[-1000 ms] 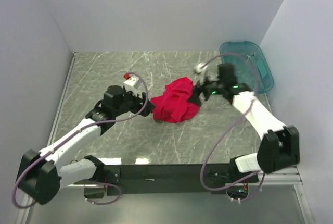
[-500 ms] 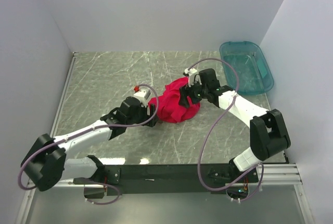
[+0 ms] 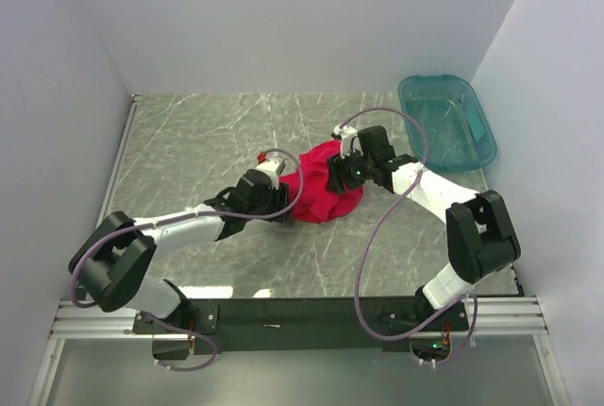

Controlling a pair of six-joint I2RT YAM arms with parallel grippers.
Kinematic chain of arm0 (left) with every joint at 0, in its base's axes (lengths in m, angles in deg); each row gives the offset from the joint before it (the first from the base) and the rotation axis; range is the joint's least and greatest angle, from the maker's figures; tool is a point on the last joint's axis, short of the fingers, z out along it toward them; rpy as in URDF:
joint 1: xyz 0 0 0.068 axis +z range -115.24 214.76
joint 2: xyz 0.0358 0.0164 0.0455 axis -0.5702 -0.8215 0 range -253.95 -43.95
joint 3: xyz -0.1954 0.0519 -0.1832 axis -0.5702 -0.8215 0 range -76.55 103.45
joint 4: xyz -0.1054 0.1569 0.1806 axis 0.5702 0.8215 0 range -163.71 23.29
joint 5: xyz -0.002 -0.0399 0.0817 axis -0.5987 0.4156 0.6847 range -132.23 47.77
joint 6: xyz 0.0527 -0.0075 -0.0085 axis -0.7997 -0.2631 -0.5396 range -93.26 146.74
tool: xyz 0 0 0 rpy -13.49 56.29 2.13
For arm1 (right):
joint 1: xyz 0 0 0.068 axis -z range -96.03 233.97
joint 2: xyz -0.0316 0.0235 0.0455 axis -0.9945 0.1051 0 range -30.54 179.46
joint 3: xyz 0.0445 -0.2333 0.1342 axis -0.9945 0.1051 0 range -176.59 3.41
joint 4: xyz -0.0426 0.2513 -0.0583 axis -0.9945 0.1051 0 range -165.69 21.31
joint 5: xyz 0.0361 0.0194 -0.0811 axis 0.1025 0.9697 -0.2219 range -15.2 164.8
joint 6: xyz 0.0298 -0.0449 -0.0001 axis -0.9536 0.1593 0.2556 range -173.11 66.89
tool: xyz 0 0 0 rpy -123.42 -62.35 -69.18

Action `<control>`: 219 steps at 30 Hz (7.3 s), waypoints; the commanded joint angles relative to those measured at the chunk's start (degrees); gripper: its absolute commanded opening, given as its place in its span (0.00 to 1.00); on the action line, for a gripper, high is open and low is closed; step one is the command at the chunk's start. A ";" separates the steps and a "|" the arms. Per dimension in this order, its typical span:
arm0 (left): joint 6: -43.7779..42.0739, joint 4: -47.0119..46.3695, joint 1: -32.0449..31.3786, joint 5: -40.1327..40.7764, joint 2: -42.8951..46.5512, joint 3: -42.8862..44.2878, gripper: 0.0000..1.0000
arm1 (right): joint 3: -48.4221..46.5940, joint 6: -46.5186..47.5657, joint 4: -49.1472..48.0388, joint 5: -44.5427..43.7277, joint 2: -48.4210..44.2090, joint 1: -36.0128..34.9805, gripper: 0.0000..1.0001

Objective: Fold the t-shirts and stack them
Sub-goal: Flatten the tshirt out

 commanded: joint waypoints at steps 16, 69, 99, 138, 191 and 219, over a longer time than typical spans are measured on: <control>-3.06 -0.79 -0.32 3.07 8.83 3.73 0.01 | -5.85 10.15 7.56 13.58 -5.54 3.71 0.00; 1.17 20.34 -0.14 9.04 40.60 17.61 0.01 | -30.70 27.86 25.70 20.47 -29.30 11.09 0.00; 14.60 28.30 10.14 -11.37 56.83 -3.66 0.99 | 1.97 53.54 47.77 24.59 -43.08 11.01 0.78; 21.90 21.27 22.89 6.06 -21.04 25.62 0.60 | -15.17 21.61 23.32 26.87 -2.92 10.30 0.76; 21.09 29.78 39.84 3.34 33.79 -1.01 1.00 | 8.48 46.94 6.76 1.06 -13.13 -28.70 0.84; 36.57 51.78 40.11 14.96 48.49 1.81 0.99 | -22.55 27.59 1.79 -21.64 26.35 -40.15 0.50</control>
